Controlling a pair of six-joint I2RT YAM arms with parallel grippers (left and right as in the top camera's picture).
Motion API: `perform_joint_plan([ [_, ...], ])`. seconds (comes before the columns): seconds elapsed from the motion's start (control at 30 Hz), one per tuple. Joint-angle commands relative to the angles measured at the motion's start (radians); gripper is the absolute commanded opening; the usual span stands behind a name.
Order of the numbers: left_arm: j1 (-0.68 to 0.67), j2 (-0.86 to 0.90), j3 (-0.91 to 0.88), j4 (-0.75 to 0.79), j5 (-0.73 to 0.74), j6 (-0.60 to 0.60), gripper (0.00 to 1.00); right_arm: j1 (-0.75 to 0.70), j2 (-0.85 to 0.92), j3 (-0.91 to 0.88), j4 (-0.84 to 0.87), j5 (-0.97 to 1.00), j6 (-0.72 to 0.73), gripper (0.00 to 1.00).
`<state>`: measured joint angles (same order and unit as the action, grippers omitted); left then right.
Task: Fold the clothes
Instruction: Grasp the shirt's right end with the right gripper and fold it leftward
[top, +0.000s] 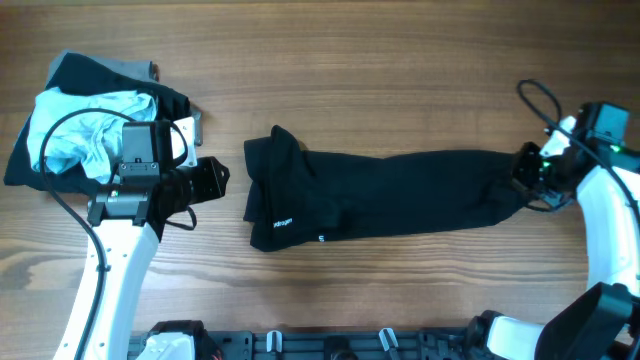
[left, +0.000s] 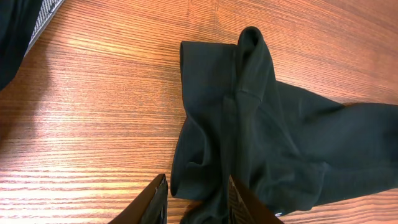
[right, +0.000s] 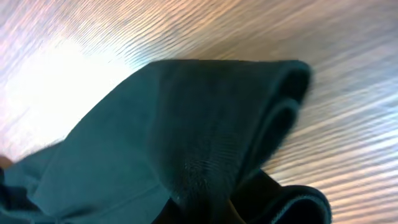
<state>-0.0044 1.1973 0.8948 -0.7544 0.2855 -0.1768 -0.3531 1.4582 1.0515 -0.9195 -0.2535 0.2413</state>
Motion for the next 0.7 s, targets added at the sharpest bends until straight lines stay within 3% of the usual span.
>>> perform_joint_plan([
  [0.0,0.006,-0.016,0.002,-0.003,-0.005,0.016,0.31,0.055,-0.012,0.011,0.003,0.035,-0.005,0.04],
  [0.17,0.006,-0.016,0.002,0.002,-0.005,0.016,0.31,0.206,-0.012,0.011,-0.009,-0.112,-0.027,0.04],
  [0.4,0.006,-0.016,0.002,-0.006,-0.005,0.016,0.31,0.587,0.028,0.001,0.031,0.065,0.210,0.04],
  [0.67,0.006,-0.016,0.002,-0.011,-0.005,0.016,0.31,0.705,0.138,0.001,0.073,0.043,0.241,0.05],
])
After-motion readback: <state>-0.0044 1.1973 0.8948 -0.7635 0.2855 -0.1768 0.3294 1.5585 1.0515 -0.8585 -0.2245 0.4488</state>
